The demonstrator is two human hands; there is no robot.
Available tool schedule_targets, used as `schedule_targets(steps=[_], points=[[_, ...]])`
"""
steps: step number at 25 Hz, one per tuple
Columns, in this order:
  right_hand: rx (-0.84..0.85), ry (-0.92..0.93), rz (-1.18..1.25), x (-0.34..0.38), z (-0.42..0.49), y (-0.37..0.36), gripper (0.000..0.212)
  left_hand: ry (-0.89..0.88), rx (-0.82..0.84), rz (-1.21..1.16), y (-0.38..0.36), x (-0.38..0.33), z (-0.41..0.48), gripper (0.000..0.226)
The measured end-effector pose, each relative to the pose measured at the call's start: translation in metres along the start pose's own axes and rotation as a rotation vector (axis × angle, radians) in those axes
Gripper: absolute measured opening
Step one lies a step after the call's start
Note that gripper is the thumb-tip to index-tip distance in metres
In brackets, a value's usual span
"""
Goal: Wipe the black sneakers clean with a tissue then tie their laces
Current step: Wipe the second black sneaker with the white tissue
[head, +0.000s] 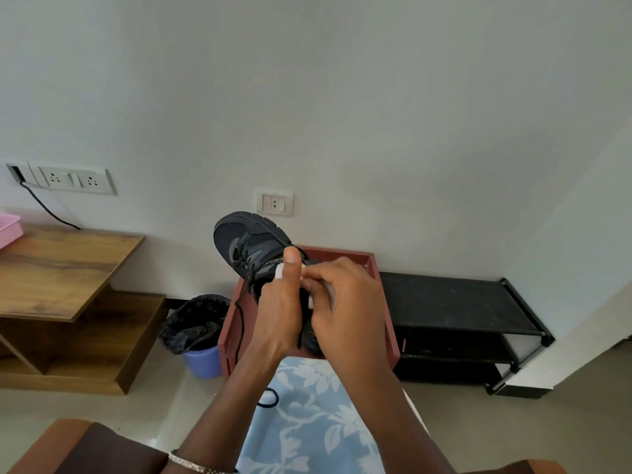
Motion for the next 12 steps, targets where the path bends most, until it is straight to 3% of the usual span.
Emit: schedule_targets(steps=[2, 7, 12], points=[[-0.003, -0.016, -0.006, -0.003, -0.011, 0.005, 0.019, -0.009, 0.003, 0.000, 0.003, 0.001, 0.004, 0.085], [-0.101, -0.038, -0.191, 0.004, 0.015, 0.008, 0.019, -0.077, 0.072, 0.157, -0.006, -0.020, -0.002, 0.095], [-0.003, -0.130, -0.203, -0.016, 0.027, 0.009, 0.019, -0.069, -0.001, 0.146, -0.006, -0.025, -0.010, 0.069]])
Point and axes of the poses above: each hand's wrist, its own z-axis towards the middle knuckle, its own y-axis out of the back of the hand, x = y × z, the point moved 6 cm from there along z, towards the middle knuckle, and after that the axes turned 13 degrees about -y, right-handed, at the moved point
